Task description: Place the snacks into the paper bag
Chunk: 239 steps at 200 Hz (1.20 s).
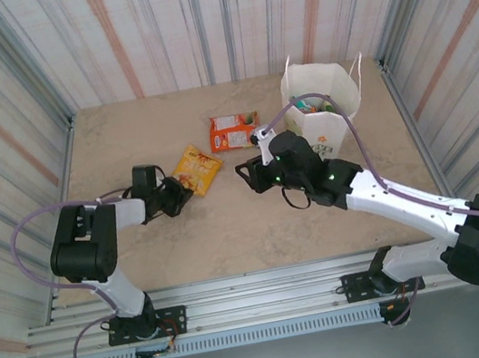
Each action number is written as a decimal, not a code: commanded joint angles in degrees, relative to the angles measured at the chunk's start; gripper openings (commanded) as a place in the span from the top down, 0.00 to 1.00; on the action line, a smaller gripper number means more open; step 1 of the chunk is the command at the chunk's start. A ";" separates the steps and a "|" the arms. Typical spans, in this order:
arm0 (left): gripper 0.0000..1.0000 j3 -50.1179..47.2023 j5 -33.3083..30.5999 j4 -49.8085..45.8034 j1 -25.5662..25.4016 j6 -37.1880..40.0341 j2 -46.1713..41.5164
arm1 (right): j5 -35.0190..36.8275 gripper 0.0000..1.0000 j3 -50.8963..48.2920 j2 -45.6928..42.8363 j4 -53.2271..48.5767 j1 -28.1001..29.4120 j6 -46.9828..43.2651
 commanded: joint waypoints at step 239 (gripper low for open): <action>0.53 16.87 6.22 -47.38 -9.32 45.48 -7.72 | -13.02 0.57 0.61 12.17 -20.44 -1.95 22.94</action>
